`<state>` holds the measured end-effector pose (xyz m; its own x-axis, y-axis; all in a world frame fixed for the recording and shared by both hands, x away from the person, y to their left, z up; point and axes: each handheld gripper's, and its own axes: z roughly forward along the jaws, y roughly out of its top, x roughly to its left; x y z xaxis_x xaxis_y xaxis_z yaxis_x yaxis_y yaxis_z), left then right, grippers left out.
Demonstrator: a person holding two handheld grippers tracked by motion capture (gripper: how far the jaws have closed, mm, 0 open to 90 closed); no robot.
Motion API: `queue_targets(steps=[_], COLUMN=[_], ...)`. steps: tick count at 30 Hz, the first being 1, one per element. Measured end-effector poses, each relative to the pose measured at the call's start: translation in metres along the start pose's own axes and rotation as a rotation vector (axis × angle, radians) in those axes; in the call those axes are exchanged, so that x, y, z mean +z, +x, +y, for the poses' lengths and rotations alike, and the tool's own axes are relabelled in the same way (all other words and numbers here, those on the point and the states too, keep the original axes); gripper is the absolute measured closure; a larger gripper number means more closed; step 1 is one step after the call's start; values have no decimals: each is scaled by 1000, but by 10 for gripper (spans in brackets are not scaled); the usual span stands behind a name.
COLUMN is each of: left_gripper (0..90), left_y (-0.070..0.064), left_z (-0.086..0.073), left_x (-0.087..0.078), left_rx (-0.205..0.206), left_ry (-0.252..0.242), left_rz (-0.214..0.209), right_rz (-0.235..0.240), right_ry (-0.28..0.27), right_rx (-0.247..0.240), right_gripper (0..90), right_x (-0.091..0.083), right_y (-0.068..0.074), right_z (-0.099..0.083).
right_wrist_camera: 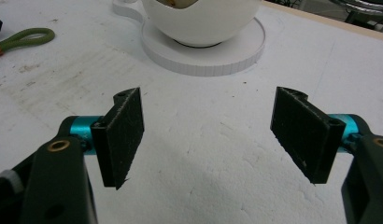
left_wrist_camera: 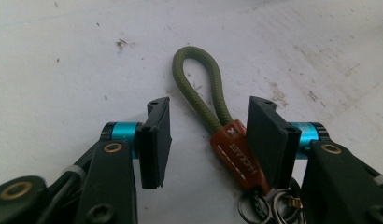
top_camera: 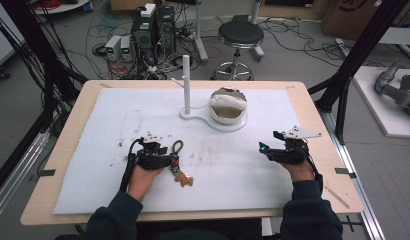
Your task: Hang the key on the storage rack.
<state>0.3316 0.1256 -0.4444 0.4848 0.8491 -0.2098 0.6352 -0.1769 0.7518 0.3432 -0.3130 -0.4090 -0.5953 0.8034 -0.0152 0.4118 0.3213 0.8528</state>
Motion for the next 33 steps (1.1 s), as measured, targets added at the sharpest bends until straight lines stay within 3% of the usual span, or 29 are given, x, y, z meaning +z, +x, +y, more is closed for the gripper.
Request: queue_targets(steps=[2, 5, 6, 7, 9, 13, 16, 21, 25, 33], left_gripper=[464, 440, 487, 597, 633, 693, 714, 728, 744, 747], left_y=[-7, -18, -20, -22, -24, -16, -10, 6, 15, 30], left_z=[-4, -8, -9, -9, -9, -7, -6, 1, 15, 39], left_x=[3, 5, 6, 6, 7, 6, 4, -7, -23, -45], left_rx=[7, 84, 102, 130, 152, 96, 83, 33, 34, 39], left_ry=[6, -5, -9, -5, -5, -13, -23, -114, -199, -303], left_rz=[-5, 58, 54, 51, 54, -9, -31, -93, -121, -140], right_rz=[-2, 0, 0, -4, -5, -6, -6, -9, -11, -11], right_ry=[1, 6, 5, 4, 3, 4, 3, 1, -1, -11], right_rx=[-7, -13, -15, -12, -9, -6, -5, -4, -3, -1], right_gripper=[266, 266, 266, 266, 266, 267, 267, 267, 267, 267], right_x=[0, 1, 1, 1, 0, 0, 0, -1, -2, -2], right_y=[1, 1, 1, 1, 0, -1, 0, -1, -1, -1], right_z=[0, 0, 0, 0, 0, 0, 0, 0, 0, 0])
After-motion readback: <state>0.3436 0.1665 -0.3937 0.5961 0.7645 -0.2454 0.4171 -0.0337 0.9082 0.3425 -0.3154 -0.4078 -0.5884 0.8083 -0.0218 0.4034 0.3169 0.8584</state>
